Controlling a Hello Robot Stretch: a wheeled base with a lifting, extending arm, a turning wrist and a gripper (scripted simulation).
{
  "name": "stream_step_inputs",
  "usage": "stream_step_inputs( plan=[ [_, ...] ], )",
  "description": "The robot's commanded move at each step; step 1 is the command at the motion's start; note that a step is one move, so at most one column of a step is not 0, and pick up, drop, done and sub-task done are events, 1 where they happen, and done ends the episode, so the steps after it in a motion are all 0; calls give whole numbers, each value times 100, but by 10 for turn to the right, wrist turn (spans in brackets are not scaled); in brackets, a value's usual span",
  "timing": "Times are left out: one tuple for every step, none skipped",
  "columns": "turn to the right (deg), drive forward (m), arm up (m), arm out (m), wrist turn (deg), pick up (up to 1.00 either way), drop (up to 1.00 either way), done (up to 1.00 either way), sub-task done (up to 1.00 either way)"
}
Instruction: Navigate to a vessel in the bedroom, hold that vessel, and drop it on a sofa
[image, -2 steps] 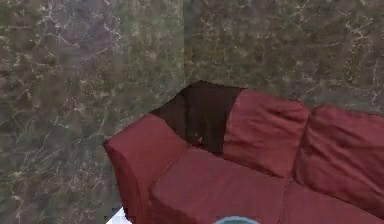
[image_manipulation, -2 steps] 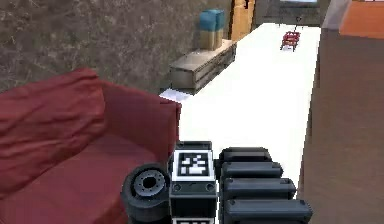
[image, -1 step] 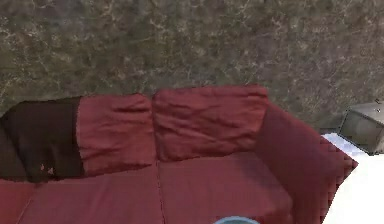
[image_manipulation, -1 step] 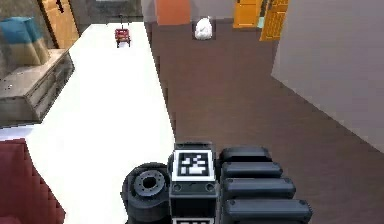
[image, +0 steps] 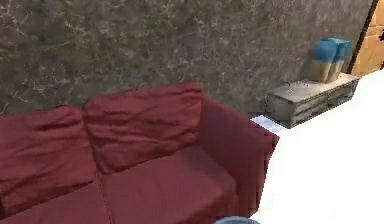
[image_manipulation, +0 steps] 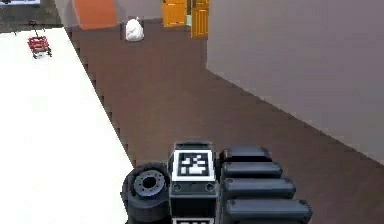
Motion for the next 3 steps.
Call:
stream_step_inputs(
  plan=[
    [-450,0,0,0,0,0,0,0,0],
    [-60,0,0,0,0,0,0,0,0],
    [0,30,0,0,0,0,0,0,0]
  ],
)
